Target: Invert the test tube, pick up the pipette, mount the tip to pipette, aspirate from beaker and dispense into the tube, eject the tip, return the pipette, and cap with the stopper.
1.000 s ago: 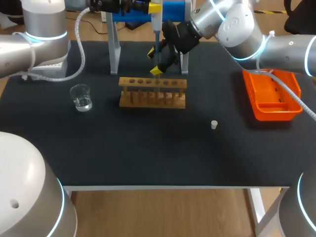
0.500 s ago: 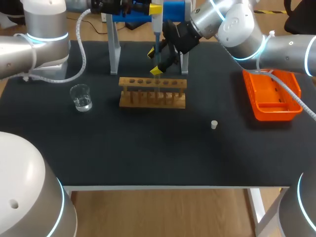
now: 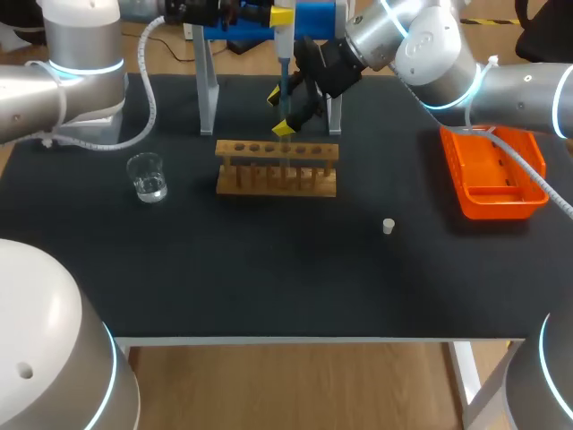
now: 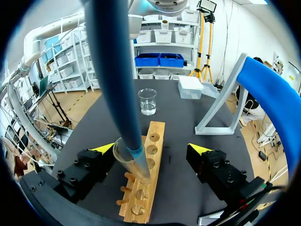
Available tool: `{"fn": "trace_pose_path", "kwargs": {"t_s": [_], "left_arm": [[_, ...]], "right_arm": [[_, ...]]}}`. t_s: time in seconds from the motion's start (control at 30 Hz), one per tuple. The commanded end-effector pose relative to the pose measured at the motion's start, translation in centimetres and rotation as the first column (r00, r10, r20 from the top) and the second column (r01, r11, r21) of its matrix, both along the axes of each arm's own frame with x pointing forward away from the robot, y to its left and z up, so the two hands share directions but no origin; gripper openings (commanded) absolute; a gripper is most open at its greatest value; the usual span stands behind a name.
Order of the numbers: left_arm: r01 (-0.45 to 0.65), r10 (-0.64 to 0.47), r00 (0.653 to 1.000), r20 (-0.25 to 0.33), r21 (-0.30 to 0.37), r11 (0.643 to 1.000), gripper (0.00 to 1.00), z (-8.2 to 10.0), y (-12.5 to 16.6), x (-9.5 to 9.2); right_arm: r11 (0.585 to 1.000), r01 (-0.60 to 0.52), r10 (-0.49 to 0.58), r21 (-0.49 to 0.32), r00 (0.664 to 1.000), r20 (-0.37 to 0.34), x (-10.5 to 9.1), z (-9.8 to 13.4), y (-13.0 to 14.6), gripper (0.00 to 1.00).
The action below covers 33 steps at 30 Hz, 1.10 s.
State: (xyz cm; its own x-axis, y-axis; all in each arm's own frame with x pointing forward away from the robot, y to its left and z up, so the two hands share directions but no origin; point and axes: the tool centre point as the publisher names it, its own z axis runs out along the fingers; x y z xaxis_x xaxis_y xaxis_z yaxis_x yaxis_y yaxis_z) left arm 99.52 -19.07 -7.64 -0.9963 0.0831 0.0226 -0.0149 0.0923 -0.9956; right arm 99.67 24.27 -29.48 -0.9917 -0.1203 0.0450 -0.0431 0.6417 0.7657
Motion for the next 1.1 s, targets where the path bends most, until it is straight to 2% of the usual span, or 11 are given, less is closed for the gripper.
{"fn": "trace_pose_path", "kwargs": {"t_s": [0.03, 1.1], "left_arm": [[-0.001, 0.001, 1.000, -0.002, -0.005, 1.000, 0.00, -0.13, 0.03, 0.15], [-0.013, 0.013, 1.000, -0.018, -0.021, 1.000, 0.00, -0.46, 0.21, 0.29]], "right_arm": [[1.000, -0.001, 0.001, -0.005, 1.000, -0.002, 0.01, 0.15, -0.06, 1.00], [1.000, -0.001, 0.001, -0.005, 1.000, -0.002, 0.01, 0.15, -0.06, 1.00]]}}
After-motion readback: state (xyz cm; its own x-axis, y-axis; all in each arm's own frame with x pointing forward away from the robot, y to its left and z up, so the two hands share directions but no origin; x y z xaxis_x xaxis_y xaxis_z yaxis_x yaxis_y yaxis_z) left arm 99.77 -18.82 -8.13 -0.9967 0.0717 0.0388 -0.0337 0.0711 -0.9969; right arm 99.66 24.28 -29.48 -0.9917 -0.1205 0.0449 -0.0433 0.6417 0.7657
